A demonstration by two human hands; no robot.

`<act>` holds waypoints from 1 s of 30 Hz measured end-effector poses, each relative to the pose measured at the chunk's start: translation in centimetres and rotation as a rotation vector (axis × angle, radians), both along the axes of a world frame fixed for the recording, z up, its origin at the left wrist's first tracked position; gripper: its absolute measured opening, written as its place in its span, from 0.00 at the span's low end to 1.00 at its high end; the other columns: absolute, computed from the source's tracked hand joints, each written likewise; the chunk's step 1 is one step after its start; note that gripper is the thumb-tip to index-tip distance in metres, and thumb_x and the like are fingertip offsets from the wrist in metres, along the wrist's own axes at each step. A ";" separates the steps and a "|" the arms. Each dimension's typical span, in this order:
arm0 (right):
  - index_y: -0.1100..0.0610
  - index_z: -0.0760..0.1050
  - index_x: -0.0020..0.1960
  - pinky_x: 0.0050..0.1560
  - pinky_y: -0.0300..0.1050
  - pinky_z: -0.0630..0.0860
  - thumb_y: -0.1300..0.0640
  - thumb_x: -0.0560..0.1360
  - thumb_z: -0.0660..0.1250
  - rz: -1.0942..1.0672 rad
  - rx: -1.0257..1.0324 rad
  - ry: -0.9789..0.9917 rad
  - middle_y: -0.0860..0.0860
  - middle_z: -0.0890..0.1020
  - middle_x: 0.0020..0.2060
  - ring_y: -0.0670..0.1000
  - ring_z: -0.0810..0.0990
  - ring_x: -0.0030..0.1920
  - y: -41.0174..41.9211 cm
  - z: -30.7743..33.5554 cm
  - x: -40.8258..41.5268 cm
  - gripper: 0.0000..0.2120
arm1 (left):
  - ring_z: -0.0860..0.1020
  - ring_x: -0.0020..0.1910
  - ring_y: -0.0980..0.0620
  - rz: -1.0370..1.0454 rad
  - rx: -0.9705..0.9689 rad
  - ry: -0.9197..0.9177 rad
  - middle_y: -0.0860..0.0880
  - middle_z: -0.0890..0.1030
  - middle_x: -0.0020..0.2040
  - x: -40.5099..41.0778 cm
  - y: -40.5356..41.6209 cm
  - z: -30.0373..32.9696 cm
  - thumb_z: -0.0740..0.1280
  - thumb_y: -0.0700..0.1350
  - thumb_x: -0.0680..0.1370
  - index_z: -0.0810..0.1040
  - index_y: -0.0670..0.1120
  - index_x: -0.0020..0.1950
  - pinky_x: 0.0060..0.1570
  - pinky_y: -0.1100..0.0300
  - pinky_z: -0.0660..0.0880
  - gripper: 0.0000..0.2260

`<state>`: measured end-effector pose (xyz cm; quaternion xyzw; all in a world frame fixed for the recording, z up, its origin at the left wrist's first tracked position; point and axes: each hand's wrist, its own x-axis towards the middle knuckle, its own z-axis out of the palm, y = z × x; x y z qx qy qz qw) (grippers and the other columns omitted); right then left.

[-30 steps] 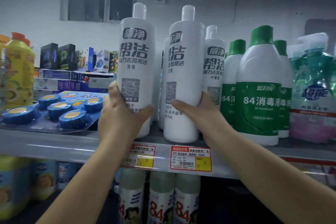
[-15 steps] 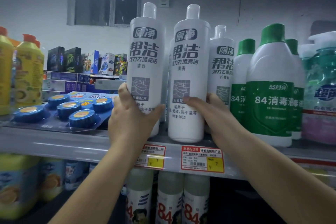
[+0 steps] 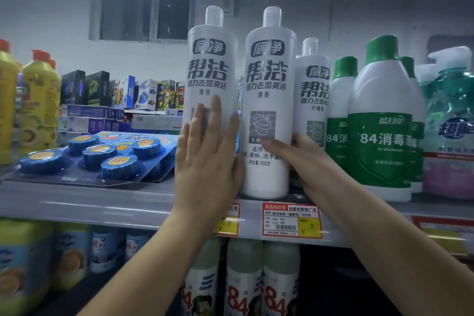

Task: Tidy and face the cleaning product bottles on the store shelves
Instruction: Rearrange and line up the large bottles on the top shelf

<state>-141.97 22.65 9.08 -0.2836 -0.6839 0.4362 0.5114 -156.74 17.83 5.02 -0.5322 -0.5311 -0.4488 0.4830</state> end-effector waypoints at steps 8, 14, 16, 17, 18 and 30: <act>0.55 0.72 0.58 0.55 0.54 0.78 0.49 0.66 0.74 0.015 0.017 0.024 0.52 0.83 0.52 0.53 0.82 0.51 -0.1 -0.2 0.2 0.24 | 0.60 0.73 0.41 -0.072 0.015 0.087 0.42 0.65 0.72 0.1 0.0 0.0 0.54 0.48 0.78 0.65 0.50 0.71 0.70 0.45 0.54 0.20; 0.55 0.75 0.58 0.58 0.55 0.77 0.50 0.68 0.72 0.043 0.031 0.020 0.51 0.84 0.51 0.52 0.83 0.52 -0.2 -0.1 0.2 0.20 | 0.63 0.72 0.42 -0.072 -0.016 0.160 0.43 0.69 0.70 0.1 0.1 0.0 0.55 0.47 0.78 0.65 0.49 0.71 0.70 0.44 0.51 0.21; 0.55 0.76 0.57 0.58 0.56 0.77 0.50 0.68 0.72 0.045 0.036 0.018 0.52 0.84 0.51 0.53 0.83 0.52 -0.2 -0.2 0.1 0.19 | 0.64 0.71 0.42 -0.065 -0.033 0.164 0.43 0.70 0.69 0.2 0.1 -0.1 0.55 0.48 0.78 0.66 0.49 0.71 0.70 0.44 0.51 0.21; 0.55 0.76 0.57 0.58 0.56 0.77 0.49 0.68 0.73 0.040 0.038 0.014 0.52 0.84 0.50 0.53 0.83 0.51 -0.2 -0.2 0.1 0.20 | 0.64 0.71 0.42 -0.060 -0.036 0.169 0.44 0.71 0.69 0.2 0.0 -0.1 0.55 0.48 0.78 0.66 0.49 0.71 0.70 0.44 0.50 0.21; 0.55 0.77 0.56 0.58 0.56 0.77 0.48 0.66 0.73 0.032 0.042 0.008 0.52 0.84 0.50 0.53 0.83 0.51 -0.1 -0.2 0.1 0.21 | 0.64 0.71 0.42 -0.057 -0.035 0.175 0.44 0.71 0.69 0.2 0.0 -0.1 0.55 0.48 0.78 0.66 0.49 0.71 0.70 0.44 0.50 0.21; 0.54 0.79 0.50 0.54 0.57 0.79 0.45 0.65 0.72 -0.042 0.132 -0.038 0.51 0.85 0.46 0.53 0.84 0.48 -1.1 -0.3 0.0 0.18 | 0.64 0.71 0.42 -0.073 -0.066 0.180 0.43 0.70 0.70 0.3 -0.3 -0.1 0.55 0.49 0.78 0.63 0.48 0.72 0.70 0.43 0.49 0.22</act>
